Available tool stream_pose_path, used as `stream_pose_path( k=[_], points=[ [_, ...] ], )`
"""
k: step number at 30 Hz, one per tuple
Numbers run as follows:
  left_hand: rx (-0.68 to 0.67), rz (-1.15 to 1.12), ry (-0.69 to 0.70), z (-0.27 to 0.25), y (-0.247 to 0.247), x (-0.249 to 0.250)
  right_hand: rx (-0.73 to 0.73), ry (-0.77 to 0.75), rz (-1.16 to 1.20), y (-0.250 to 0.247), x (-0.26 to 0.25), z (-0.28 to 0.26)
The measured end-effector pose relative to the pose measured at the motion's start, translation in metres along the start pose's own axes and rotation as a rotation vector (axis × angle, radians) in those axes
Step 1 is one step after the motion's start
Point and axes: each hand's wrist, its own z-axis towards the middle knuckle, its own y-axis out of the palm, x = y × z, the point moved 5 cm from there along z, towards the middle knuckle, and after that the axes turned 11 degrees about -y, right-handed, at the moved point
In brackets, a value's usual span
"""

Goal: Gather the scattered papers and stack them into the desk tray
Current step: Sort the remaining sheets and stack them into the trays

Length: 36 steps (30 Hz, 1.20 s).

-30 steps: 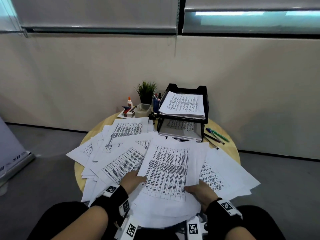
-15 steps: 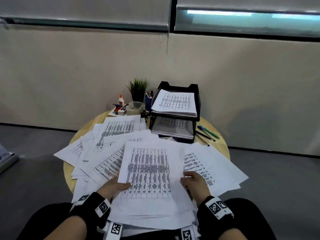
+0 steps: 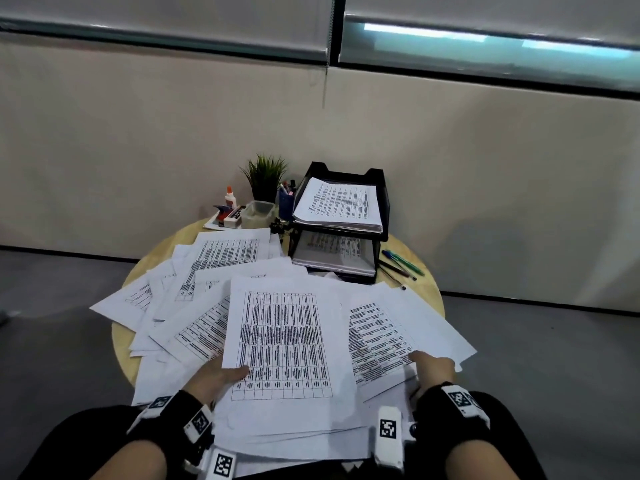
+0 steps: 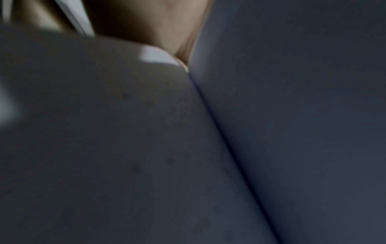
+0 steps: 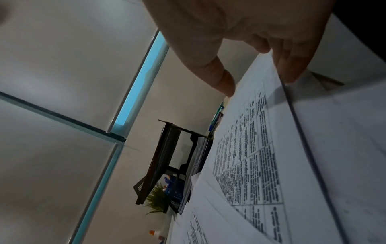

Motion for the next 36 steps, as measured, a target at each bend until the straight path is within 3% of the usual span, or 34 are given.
stream_pose_path(
  k=[2,6,9,14,19,24,36],
  points=[
    [-0.010,-0.014,0.003,0.000,-0.001,-0.001,0.021,-0.003,0.008,0.005,0.020,0.029],
    [0.004,-0.009,-0.002,0.004,-0.003,-0.002,-0.025,-0.036,0.133,0.009,0.014,0.018],
    [0.005,0.010,0.005,0.008,-0.003,-0.002,-0.120,-0.096,0.160,0.010,-0.031,-0.059],
    [0.028,0.002,-0.013,0.011,-0.004,-0.002,-0.337,-0.068,0.126,0.028,-0.039,-0.099],
    [0.038,0.002,-0.014,0.011,-0.006,0.001,-0.059,-0.367,-0.163,0.003,-0.059,-0.089],
    [0.091,0.030,-0.033,0.014,-0.011,0.000,0.133,-0.561,-0.163,-0.029,-0.087,-0.084],
    [-0.006,0.084,0.061,0.011,-0.009,-0.004,0.296,-0.895,-0.022,-0.083,-0.163,-0.115]
  ],
)
